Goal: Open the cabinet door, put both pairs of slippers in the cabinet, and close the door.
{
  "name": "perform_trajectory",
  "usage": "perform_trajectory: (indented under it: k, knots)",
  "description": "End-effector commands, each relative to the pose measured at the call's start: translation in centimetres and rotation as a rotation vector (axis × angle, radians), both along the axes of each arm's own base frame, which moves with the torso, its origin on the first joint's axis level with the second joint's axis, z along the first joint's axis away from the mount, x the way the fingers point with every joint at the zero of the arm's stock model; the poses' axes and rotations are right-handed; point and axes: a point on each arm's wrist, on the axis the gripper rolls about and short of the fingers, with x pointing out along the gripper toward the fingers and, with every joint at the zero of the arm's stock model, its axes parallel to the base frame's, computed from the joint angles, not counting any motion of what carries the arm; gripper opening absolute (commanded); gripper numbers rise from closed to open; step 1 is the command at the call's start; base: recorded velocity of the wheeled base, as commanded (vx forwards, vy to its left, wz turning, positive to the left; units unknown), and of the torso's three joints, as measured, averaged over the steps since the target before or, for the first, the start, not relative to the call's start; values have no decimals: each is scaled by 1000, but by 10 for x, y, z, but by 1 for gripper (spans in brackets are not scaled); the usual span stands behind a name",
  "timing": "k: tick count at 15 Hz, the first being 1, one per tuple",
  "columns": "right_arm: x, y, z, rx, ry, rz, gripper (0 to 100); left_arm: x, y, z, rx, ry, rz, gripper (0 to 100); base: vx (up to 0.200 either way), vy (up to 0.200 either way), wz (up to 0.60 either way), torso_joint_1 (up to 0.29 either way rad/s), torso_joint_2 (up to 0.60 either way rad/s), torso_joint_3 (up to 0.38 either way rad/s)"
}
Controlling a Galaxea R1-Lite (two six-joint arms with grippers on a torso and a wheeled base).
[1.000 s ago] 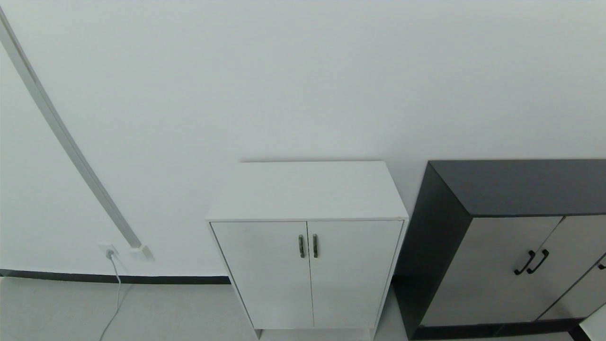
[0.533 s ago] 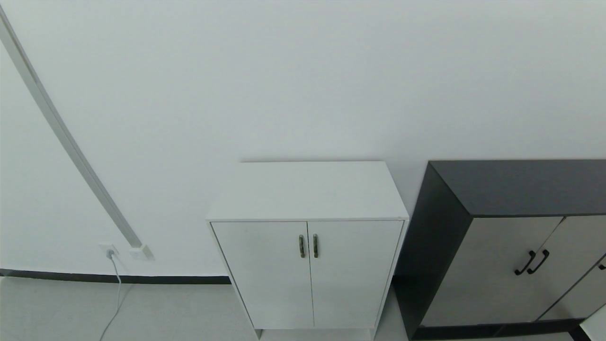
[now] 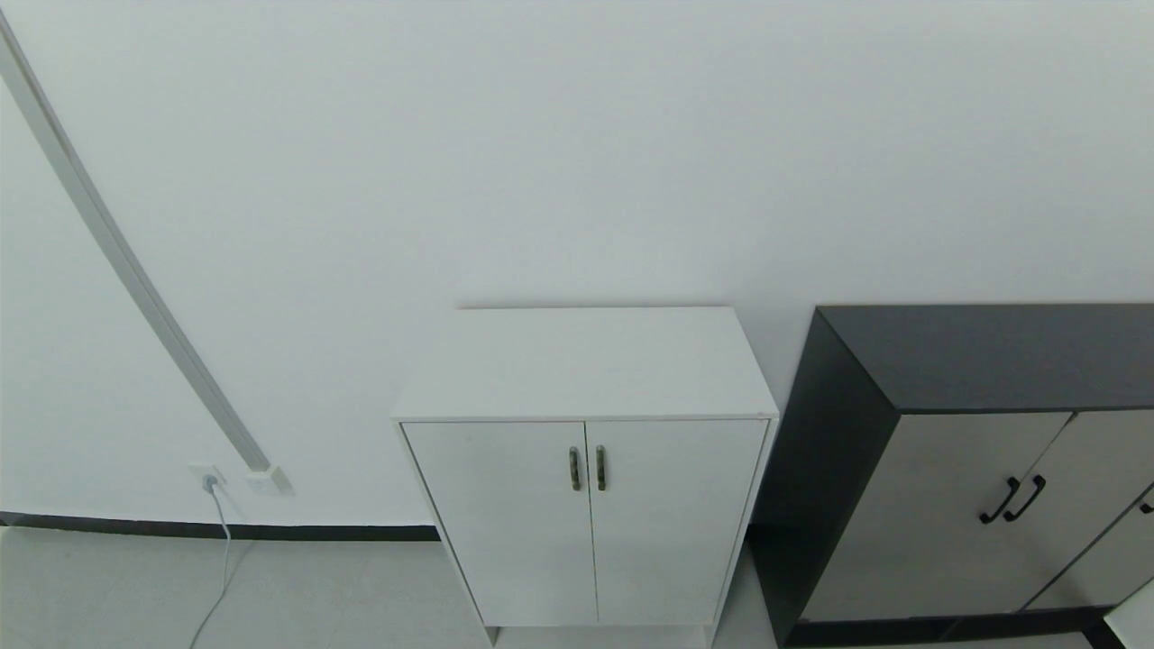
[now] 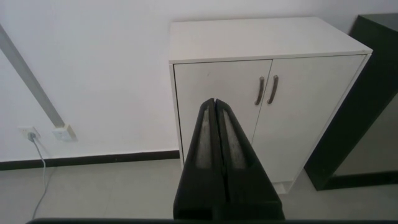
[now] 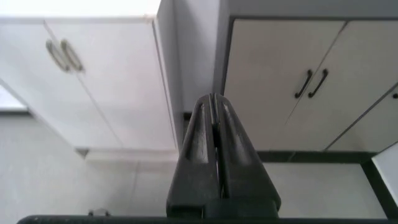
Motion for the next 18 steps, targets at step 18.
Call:
perform_trajectory:
  k: [18]
  knots:
    - [-13, 0, -3, 48, -164, -36, 0, 0, 0, 0, -2, 0, 2, 0, 0, 0, 0, 0, 0, 0]
